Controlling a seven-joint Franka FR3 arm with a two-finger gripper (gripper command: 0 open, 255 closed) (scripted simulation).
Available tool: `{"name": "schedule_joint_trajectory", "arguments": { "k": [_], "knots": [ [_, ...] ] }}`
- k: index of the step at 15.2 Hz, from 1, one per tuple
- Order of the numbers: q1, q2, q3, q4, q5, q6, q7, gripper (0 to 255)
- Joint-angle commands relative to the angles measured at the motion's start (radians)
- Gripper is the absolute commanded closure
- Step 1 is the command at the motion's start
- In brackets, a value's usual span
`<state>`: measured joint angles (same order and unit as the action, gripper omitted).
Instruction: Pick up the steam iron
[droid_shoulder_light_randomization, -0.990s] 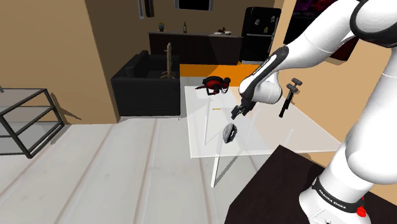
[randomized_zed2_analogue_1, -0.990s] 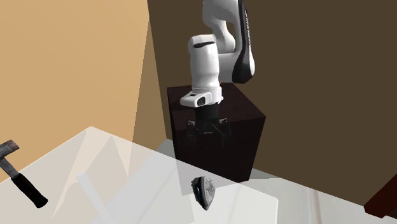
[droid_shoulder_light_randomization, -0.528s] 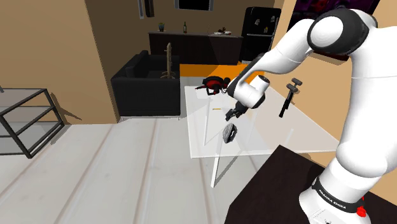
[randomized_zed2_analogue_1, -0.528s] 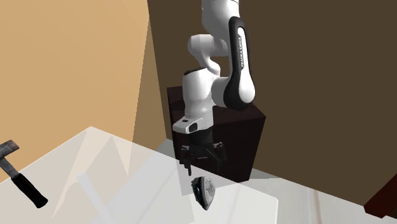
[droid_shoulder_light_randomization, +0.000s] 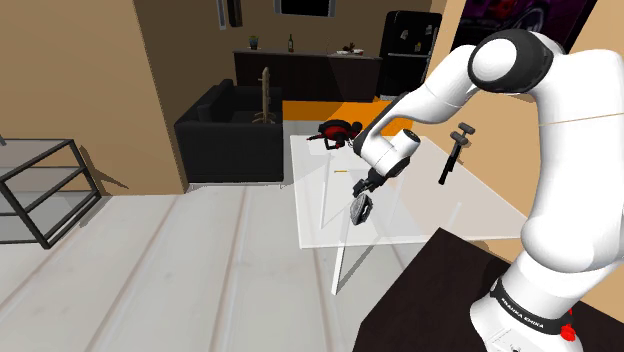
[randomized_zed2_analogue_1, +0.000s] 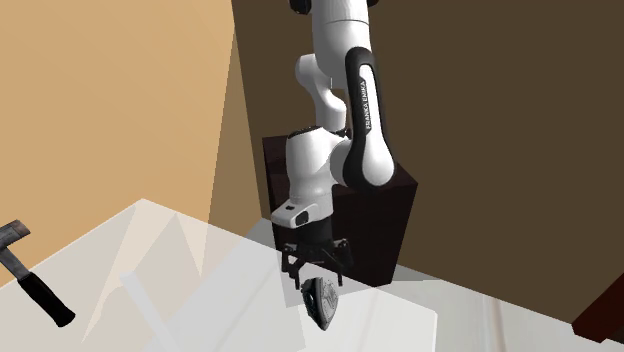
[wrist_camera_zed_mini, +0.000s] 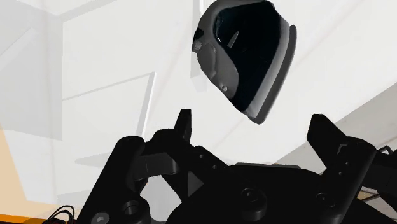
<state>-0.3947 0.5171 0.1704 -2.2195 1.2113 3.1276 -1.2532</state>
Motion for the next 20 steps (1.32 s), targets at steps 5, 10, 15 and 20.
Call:
{"name": "schedule_joint_trajectory", "arguments": {
  "k": [5,10,15,20],
  "knots": [
    [-0.007,0.006,0.007,0.004,0.007,0.004,-0.01,255],
    [-0.004,0.006,0.005,0.005,0.005,0.003,-0.007,255],
    [0.079,-0.073,-0.091,-0.043,-0.1,-0.051,0.123,255],
    [0.154,-0.146,-0.181,-0.082,-0.209,-0.099,0.243,255]
  ]
}}
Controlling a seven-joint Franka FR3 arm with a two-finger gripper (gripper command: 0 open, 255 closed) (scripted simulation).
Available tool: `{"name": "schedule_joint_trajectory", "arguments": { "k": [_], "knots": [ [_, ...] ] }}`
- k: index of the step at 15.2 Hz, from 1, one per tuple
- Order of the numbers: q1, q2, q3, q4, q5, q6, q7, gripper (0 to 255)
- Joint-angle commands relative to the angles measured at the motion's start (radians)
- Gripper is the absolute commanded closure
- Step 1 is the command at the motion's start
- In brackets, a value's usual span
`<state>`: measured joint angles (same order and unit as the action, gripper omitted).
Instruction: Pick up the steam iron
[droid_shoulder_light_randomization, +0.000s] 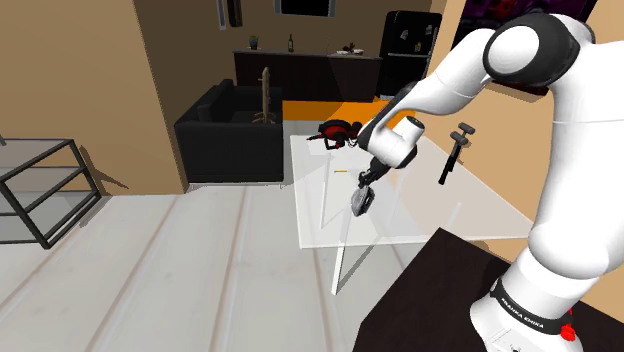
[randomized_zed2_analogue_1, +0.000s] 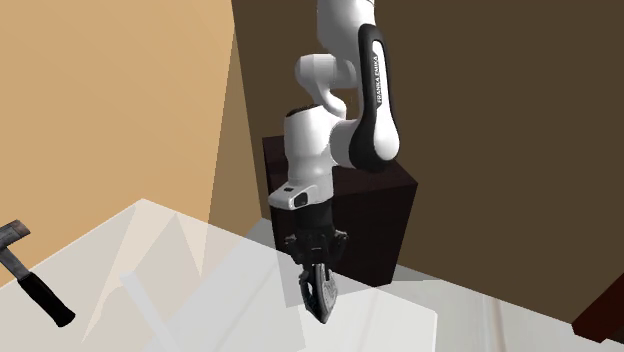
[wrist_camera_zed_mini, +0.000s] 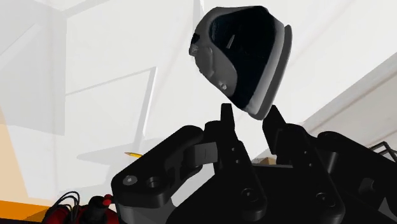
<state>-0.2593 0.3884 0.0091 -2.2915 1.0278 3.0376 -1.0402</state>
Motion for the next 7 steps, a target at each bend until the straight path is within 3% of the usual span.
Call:
{"name": "schedule_joint_trajectory", "arguments": {
  "k": [1,5,7],
  "knots": [
    [0.032,-0.031,-0.037,-0.016,-0.048,-0.018,0.053,255],
    [0.084,-0.086,-0.102,-0.041,-0.14,-0.054,0.145,255],
    [0.086,-0.088,-0.104,-0.041,-0.144,-0.055,0.149,255]
  ]
}}
